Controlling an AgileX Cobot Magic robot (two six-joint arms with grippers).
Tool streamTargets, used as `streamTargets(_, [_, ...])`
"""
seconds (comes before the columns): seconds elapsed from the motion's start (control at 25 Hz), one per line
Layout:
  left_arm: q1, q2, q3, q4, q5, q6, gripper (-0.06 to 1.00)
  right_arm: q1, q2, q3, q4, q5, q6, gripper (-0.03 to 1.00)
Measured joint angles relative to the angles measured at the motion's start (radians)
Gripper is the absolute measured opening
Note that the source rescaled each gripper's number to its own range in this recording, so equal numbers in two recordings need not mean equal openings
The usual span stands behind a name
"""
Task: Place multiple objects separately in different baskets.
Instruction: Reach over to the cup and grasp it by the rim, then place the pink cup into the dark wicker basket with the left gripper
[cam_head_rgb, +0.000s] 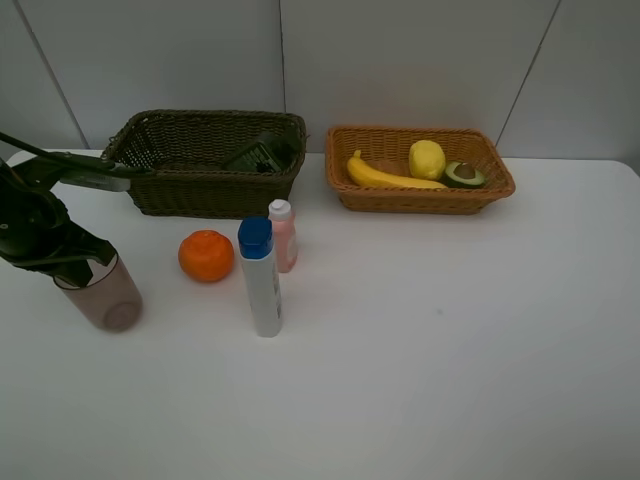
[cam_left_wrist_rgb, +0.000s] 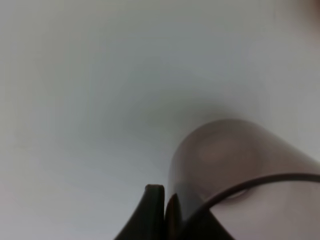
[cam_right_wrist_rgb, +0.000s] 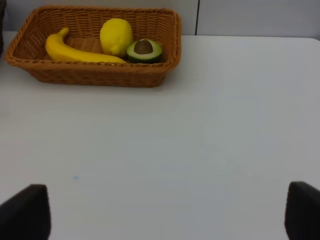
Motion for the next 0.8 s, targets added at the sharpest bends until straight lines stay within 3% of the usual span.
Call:
streamTargets(0.28, [0.0, -0.023, -0.026, 0.0, 0.078, 0.0, 0.0, 0.0, 0.0, 0.0, 0.0, -0.001, 0.0, 0.98])
streamTargets(0.8, [0.0, -0.046, -0.303, 0.015, 0.388, -0.026, 0.0, 0.0, 0.0, 0.0, 0.0, -0.001, 0.0, 0.98])
